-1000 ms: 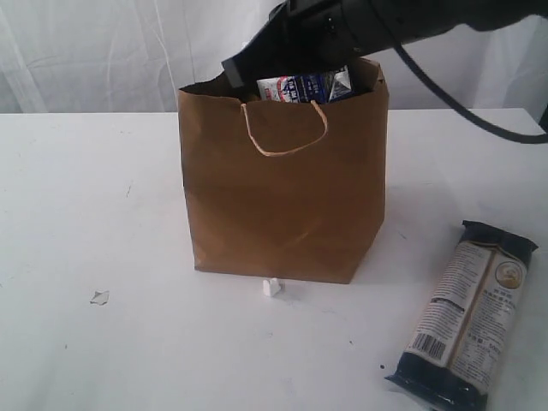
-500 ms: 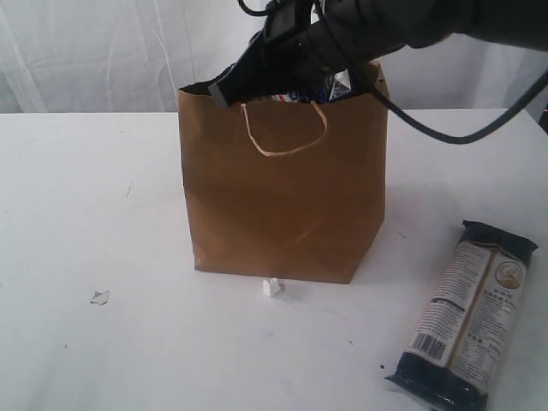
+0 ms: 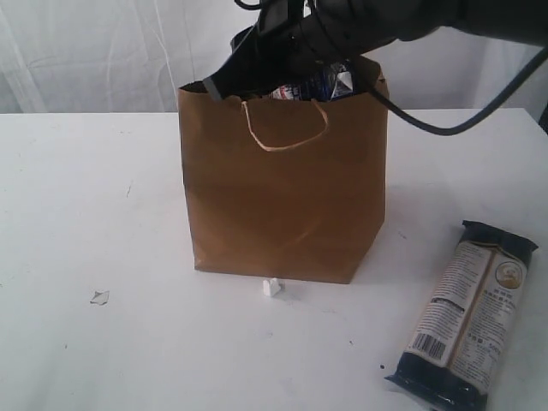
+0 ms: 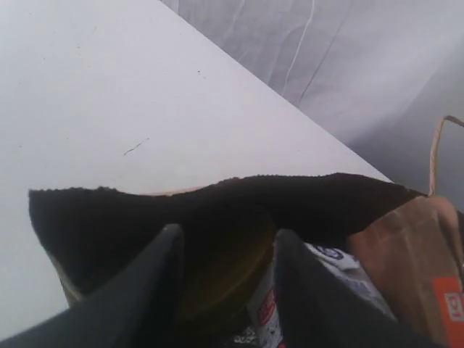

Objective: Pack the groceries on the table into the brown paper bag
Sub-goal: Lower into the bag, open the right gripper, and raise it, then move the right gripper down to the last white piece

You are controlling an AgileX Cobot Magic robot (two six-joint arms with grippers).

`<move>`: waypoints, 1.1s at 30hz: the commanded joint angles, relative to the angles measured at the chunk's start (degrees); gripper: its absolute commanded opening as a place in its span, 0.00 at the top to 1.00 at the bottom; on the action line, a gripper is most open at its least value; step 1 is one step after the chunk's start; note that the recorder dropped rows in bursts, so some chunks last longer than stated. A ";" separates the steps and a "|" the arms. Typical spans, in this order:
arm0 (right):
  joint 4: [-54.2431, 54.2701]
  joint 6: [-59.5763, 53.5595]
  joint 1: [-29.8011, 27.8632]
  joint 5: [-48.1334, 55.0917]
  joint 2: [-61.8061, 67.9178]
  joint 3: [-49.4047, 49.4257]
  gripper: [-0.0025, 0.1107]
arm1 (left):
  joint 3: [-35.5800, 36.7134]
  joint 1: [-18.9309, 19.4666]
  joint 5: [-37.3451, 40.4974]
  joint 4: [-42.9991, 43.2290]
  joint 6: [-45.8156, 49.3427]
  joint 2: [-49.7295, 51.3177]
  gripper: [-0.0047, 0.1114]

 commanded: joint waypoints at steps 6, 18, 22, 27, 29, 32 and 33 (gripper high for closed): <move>-0.12 -0.28 0.10 0.78 -1.07 -0.18 0.56 | 0.16 0.18 0.26 -0.42 0.20 -0.22 0.50; -1.60 2.50 0.10 1.65 -8.71 3.28 0.56 | 0.16 0.18 0.26 -0.42 0.20 -0.22 0.50; -2.36 4.01 0.00 0.97 -12.45 7.06 0.56 | 0.16 0.18 0.26 -0.42 0.20 -0.22 0.50; -2.48 5.27 0.00 -0.33 -17.74 11.25 0.56 | 0.16 0.18 0.26 -0.42 0.20 -0.22 0.50; -2.48 5.37 0.00 -0.33 -19.88 12.73 0.56 | 0.16 0.18 0.26 -0.42 0.20 -0.22 0.50; -4.02 6.67 0.00 -0.33 -23.01 14.99 0.56 | 0.16 0.18 0.26 -0.42 0.20 -0.22 0.50; -4.95 7.73 0.00 -0.21 -24.14 15.82 0.56 | 0.16 0.18 0.26 -0.42 0.20 -0.22 0.50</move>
